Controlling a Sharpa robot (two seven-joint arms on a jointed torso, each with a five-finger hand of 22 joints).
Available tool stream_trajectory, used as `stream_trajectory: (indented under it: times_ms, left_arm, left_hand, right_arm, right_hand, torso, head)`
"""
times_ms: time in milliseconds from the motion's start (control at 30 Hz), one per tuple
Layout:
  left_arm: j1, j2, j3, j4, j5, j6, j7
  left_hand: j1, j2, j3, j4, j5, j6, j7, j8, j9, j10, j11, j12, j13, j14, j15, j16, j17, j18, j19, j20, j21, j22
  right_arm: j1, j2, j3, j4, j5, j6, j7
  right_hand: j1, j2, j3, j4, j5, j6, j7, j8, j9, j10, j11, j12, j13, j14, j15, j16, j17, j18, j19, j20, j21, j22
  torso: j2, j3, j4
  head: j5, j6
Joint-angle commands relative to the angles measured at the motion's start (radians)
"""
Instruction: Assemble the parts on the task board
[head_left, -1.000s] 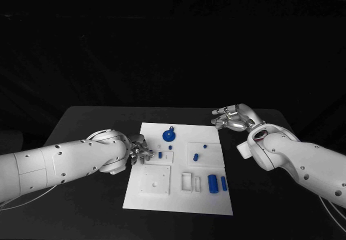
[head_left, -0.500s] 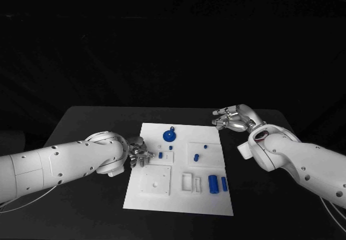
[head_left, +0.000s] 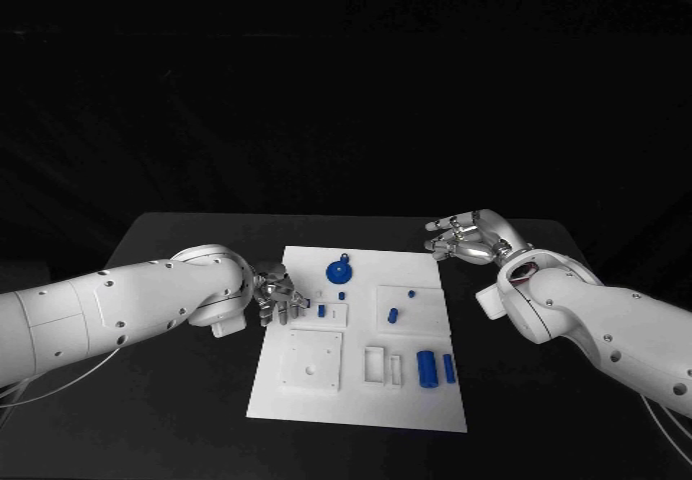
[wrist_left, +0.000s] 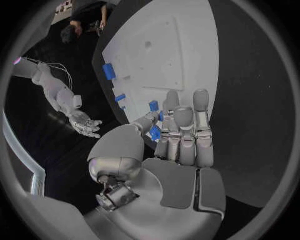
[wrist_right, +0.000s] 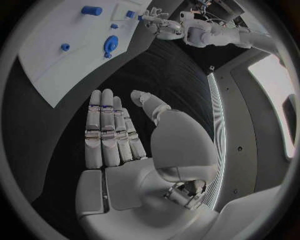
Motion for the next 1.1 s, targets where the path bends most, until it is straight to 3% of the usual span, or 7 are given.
stream_trajectory:
  times_ms: [33, 433, 733, 900, 967, 1033, 1100]
  left_arm:
    - [0.014, 0.012, 0.001, -0.019, 0.061, 0.104, -0.001]
    - [0.032, 0.047, 0.002, -0.070, 0.083, 0.205, -0.050]
    - [0.035, 0.049, 0.002, -0.078, 0.085, 0.190, -0.063]
    - [0.035, 0.043, 0.002, -0.072, 0.085, 0.133, -0.054]
    - [0.036, 0.041, 0.002, -0.070, 0.088, 0.091, -0.041]
    - [0.036, 0.039, 0.002, -0.069, 0.093, 0.053, -0.027]
    - [0.037, 0.038, 0.002, -0.067, 0.098, 0.005, -0.007]
  left_hand:
    - [-0.021, -0.004, 0.213, -0.193, -0.007, 0.012, -0.006, 0.003, 0.034, 0.012, -0.005, 0.011, 0.005, 0.005, -0.007, 0.009, 0.007, 0.013, -0.001, -0.003, 0.018, 0.021]
    - [-0.040, -0.027, 0.242, -0.196, -0.004, 0.050, -0.019, -0.028, 0.123, 0.045, -0.017, 0.014, 0.009, 0.030, -0.015, 0.055, 0.104, 0.011, 0.001, -0.011, 0.050, 0.020]
    - [-0.043, -0.029, 0.247, -0.196, -0.004, 0.062, -0.019, -0.063, 0.166, 0.047, -0.018, 0.016, 0.013, 0.036, -0.015, 0.048, 0.120, 0.012, -0.002, -0.011, 0.064, 0.019]
    - [-0.048, -0.010, 0.228, -0.189, -0.005, 0.052, -0.013, -0.085, 0.160, 0.040, -0.014, 0.010, 0.010, 0.031, -0.012, 0.026, 0.091, 0.012, -0.001, -0.009, 0.058, 0.016]
    - [-0.019, -0.003, 0.200, -0.160, -0.008, 0.058, -0.005, -0.133, 0.102, 0.035, -0.009, 0.002, 0.007, 0.028, -0.008, -0.003, 0.055, 0.014, 0.000, -0.005, 0.048, 0.013]
    - [-0.004, -0.018, 0.169, -0.140, -0.007, 0.048, 0.002, -0.161, 0.069, 0.028, -0.005, -0.006, 0.003, 0.026, -0.005, -0.013, 0.042, 0.013, 0.001, -0.002, 0.043, 0.011]
    - [0.089, -0.048, 0.073, -0.146, -0.008, 0.030, 0.019, -0.201, 0.014, 0.003, 0.007, -0.034, -0.011, 0.020, 0.002, -0.028, 0.033, 0.013, -0.002, 0.004, 0.029, 0.004]
  right_arm:
    - [-0.001, 0.001, 0.000, 0.001, -0.001, 0.013, 0.006]
    - [-0.001, 0.002, 0.000, 0.002, -0.001, 0.015, 0.005]
    - [-0.001, 0.003, 0.000, 0.000, -0.001, 0.018, 0.005]
    - [-0.001, 0.004, 0.000, -0.002, -0.001, 0.022, 0.005]
    - [-0.001, 0.005, 0.000, -0.003, -0.001, 0.024, 0.005]
    - [-0.001, 0.005, 0.000, -0.003, -0.001, 0.025, 0.004]
    - [-0.001, 0.005, 0.000, -0.004, -0.001, 0.025, 0.004]
  right_hand:
    - [0.010, 0.002, 0.001, -0.006, -0.006, 0.002, 0.003, 0.000, 0.001, -0.001, 0.001, -0.003, -0.001, -0.005, 0.000, -0.004, -0.001, -0.021, -0.005, -0.001, 0.005, -0.001]
    - [0.012, 0.004, 0.003, -0.010, -0.008, 0.002, 0.003, 0.000, 0.001, 0.000, 0.001, -0.003, -0.001, -0.005, 0.000, -0.004, -0.002, -0.021, -0.006, -0.001, 0.007, -0.001]
    - [0.013, 0.004, 0.004, -0.012, -0.009, 0.004, 0.003, 0.000, 0.001, -0.001, 0.001, -0.004, -0.001, -0.005, -0.001, -0.004, -0.002, -0.021, -0.007, -0.001, 0.009, -0.001]
    - [0.012, 0.005, 0.006, -0.014, -0.009, 0.003, 0.003, 0.000, 0.001, -0.001, 0.001, -0.004, -0.001, -0.005, -0.001, -0.004, -0.003, -0.021, -0.008, -0.001, 0.010, -0.001]
    - [0.012, 0.005, 0.006, -0.014, -0.010, 0.003, 0.003, 0.000, 0.001, 0.000, 0.001, -0.004, -0.001, -0.005, -0.001, -0.004, -0.003, -0.021, -0.008, -0.002, 0.011, -0.001]
    - [0.012, 0.006, 0.006, -0.015, -0.010, 0.005, 0.003, 0.000, 0.001, 0.000, 0.001, -0.004, -0.001, -0.004, -0.001, -0.004, -0.003, -0.021, -0.008, -0.002, 0.011, -0.001]
    - [0.012, 0.006, 0.006, -0.015, -0.010, 0.005, 0.003, 0.000, 0.001, 0.000, 0.001, -0.004, -0.001, -0.004, -0.001, -0.004, -0.003, -0.021, -0.008, -0.002, 0.011, -0.001]
  torso:
    - [0.000, 0.0005, -0.0010]
    - [0.000, 0.0004, 0.0002]
    - [0.000, 0.0004, 0.0013]
    - [-0.001, -0.0004, 0.0013]
    - [-0.001, -0.0008, 0.0013]
    - [-0.001, -0.0010, 0.0013]
    - [0.000, -0.0010, 0.0011]
  head:
    - [0.001, 0.001]
    - [0.000, 0.000]
    - [-0.003, 0.004]
    - [-0.004, 0.006]
    - [-0.004, 0.007]
    - [-0.004, 0.008]
    - [-0.004, 0.009]
